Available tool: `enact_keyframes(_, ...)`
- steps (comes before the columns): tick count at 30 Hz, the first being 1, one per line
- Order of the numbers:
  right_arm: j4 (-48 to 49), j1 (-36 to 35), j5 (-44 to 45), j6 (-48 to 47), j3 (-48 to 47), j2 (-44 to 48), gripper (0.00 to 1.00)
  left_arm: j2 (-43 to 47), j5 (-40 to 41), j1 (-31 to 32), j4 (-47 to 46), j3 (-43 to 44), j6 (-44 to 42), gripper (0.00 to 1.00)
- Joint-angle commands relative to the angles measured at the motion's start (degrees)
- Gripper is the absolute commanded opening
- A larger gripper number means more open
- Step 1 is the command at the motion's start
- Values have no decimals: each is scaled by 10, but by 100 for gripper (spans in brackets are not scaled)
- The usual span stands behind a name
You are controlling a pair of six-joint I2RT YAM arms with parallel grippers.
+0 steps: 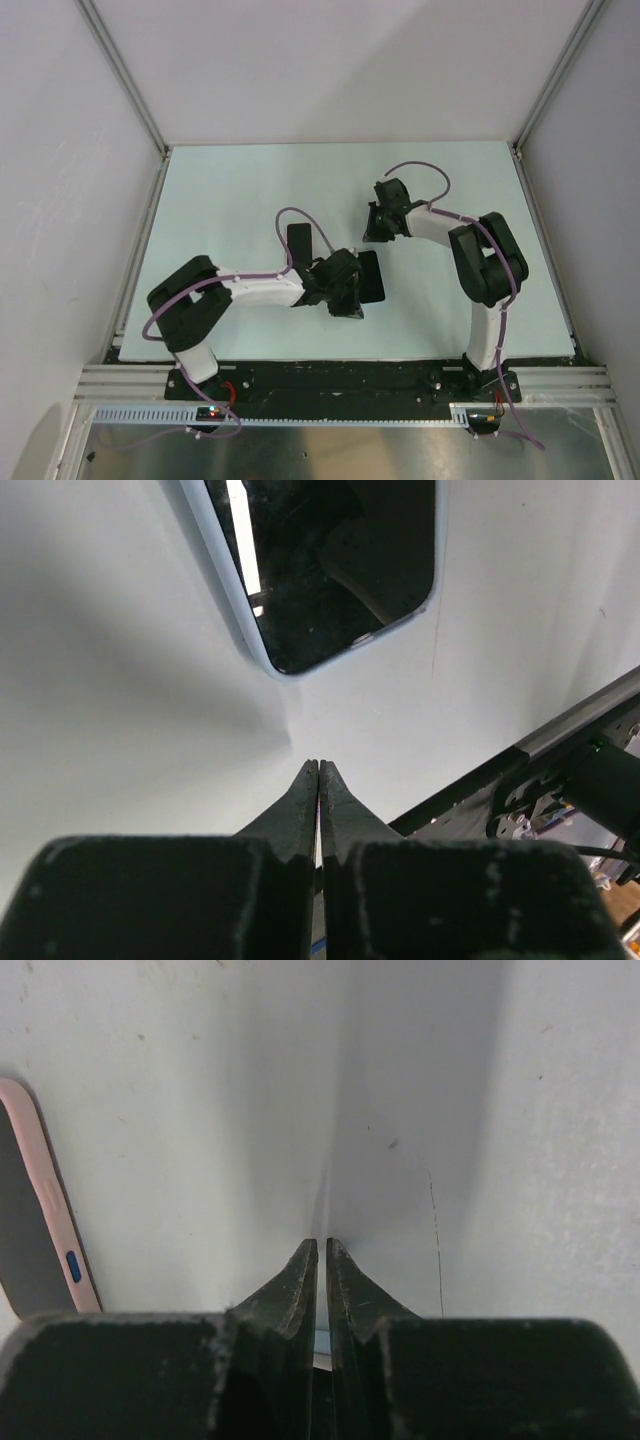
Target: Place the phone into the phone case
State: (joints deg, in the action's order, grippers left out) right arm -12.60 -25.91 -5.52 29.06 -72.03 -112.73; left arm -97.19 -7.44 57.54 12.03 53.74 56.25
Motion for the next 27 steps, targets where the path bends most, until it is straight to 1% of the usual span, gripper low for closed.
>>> enact_keyframes(1,-25,-2,-21,-19,-7,-11,12,-25,-16,2,-37,27,34,4)
enact_keyframes(8,-13,-4,-29,-12,61,27,11,-60,22,-11,-40,33,50,3)
enact_keyframes(12,-2,-4,-29,4,115,72,10,-62,37,-34,-39,25,51,3)
enact_keyframes(17,-1,-3,-18,25,175,121,10,-55,41,-73,-39,20,34,3)
enact_keyframes(27,-32,-4,34,66,256,221,10,-41,41,-132,-31,27,-5,3)
